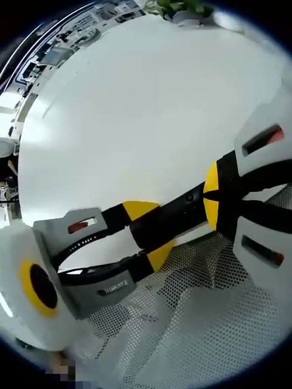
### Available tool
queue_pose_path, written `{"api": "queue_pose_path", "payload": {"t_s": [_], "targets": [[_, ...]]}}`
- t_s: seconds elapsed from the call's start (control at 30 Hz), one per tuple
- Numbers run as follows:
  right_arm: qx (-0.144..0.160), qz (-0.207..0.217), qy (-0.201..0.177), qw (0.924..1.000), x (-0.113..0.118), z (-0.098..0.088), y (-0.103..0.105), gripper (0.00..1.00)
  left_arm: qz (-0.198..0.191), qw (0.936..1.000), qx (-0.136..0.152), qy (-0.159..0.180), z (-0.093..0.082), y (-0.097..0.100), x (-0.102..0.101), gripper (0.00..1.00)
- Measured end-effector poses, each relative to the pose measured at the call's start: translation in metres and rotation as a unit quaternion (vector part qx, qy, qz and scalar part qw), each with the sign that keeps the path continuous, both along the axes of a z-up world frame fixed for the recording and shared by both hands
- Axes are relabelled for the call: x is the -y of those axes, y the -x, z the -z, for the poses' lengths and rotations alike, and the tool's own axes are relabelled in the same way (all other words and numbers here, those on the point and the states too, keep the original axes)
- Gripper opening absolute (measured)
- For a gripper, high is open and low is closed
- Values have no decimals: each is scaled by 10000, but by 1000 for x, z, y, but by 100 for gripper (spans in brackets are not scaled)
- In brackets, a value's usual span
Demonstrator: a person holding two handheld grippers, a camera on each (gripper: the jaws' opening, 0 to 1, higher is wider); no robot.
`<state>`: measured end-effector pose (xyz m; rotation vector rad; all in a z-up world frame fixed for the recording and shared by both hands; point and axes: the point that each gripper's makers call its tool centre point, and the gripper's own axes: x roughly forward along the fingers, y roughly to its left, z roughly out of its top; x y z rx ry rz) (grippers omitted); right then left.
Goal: Press the specified remote control buttons in sequence, fully releasing each button before pressing the next.
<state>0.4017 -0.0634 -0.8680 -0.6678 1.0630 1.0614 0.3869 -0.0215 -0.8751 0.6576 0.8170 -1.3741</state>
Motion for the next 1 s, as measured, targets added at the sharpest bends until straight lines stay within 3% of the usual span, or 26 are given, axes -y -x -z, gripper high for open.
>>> {"api": "queue_pose_path", "payload": {"t_s": [0.17,0.3,0.4,0.57,1.0], "targets": [[34,-28,75,10000,0,0,0,0,5,10000,14,-18,0,0,0,24],[-269,428,-338,9981,1,-1,-1,0,-12,10000,18,-18,0,0,0,24],[-301,394,-294,9983,1,-1,-1,0,-17,10000,19,-24,0,0,0,24],[-45,211,-182,9996,-1,-1,-4,0,-20,10000,15,-22,0,0,0,24],[-29,219,-179,9996,-1,0,-4,0,-13,10000,25,-26,0,0,1,24]]}}
